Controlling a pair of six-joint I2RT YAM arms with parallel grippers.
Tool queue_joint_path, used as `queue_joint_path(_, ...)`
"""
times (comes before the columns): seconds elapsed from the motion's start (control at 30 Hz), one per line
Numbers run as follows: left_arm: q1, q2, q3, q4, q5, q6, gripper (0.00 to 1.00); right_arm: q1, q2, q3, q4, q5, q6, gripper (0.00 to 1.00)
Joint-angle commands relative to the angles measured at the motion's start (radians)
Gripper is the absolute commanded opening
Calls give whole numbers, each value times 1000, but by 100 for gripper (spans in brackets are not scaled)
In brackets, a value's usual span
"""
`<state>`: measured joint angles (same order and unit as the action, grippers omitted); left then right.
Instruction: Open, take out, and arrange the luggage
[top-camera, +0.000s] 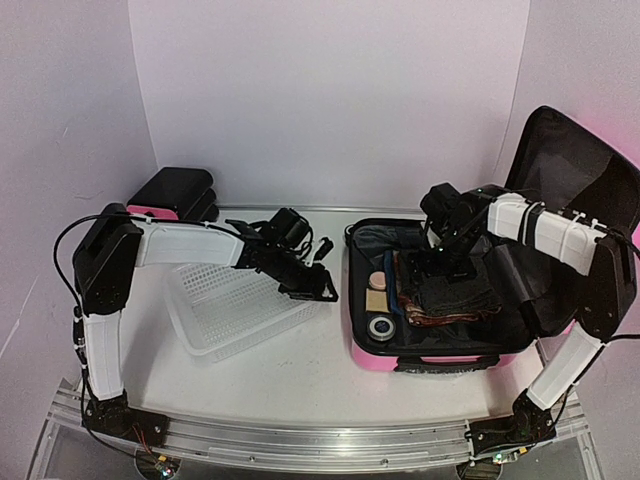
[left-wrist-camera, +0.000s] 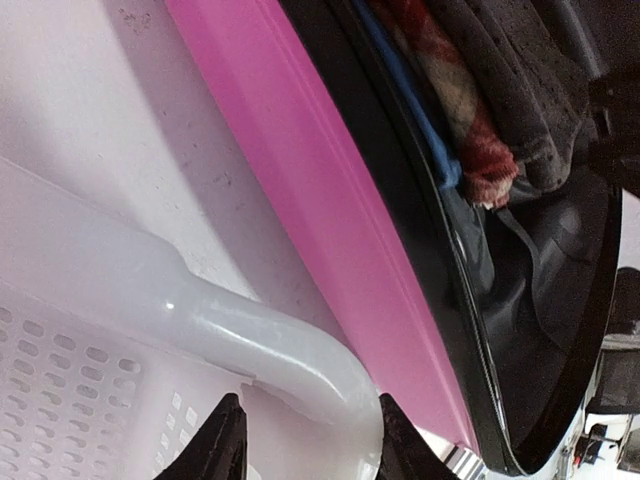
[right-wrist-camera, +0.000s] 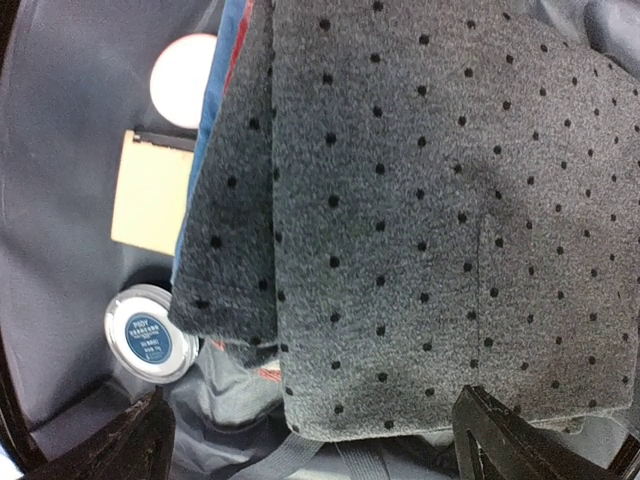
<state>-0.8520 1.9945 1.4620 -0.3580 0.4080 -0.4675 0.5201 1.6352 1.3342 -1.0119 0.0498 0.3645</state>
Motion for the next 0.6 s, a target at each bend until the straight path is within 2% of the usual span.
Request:
queue_joint_path(0.0,-29,-57,-53,-12,144,12,32,4,33,67,11,22,36,98)
queue_joint_path(0.23,-82,-71,-92,-3,217,41,31,44,121,149,12,82,68,98)
queue_joint_path(0.4,-103,-105,-135,5,233,64,30,57,176,174,14,135,92,90)
queue_joint_path(0.47,-107,-128,-149,5,240,74,35,57,181,168,18,161,98,90)
queue_joint_path(0.57,-116,-158,-161,7,260,101,49,57,201,171,22,172,101,89)
